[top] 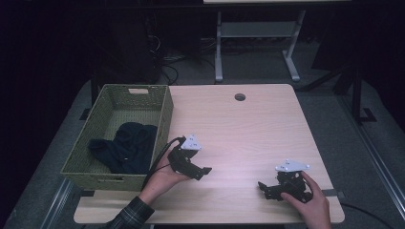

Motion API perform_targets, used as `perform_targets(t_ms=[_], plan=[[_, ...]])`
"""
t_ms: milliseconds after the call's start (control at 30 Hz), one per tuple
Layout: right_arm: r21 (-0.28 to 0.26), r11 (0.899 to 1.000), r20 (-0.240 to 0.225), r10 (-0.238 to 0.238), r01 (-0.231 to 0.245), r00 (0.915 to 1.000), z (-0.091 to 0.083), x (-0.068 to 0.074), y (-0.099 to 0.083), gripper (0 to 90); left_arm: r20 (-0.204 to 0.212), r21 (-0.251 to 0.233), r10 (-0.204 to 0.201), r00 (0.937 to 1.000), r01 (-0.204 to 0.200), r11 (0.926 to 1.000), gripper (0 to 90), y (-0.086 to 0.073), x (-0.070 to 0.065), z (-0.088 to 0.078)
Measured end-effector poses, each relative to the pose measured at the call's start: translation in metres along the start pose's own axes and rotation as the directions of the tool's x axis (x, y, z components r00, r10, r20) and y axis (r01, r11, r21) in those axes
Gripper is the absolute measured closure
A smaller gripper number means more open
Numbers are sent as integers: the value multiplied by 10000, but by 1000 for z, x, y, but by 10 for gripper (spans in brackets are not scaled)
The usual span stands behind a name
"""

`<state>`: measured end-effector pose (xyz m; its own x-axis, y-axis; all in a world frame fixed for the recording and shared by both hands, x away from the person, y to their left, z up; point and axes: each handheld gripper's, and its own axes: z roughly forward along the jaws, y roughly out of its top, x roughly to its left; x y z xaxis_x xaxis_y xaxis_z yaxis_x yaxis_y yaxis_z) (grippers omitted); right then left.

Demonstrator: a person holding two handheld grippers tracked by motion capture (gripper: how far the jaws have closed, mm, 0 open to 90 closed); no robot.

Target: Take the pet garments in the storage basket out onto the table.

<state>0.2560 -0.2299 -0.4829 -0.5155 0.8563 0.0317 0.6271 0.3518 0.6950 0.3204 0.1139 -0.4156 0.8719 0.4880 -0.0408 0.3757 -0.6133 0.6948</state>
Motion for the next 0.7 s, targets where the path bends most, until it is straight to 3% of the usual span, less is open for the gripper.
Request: perform_targets(t_ms=[700], plan=[[1,10000,-2,2,-2,10000,0,0,0,0,303,-327,36,9995,-26,9995,137,15,1,-17]])
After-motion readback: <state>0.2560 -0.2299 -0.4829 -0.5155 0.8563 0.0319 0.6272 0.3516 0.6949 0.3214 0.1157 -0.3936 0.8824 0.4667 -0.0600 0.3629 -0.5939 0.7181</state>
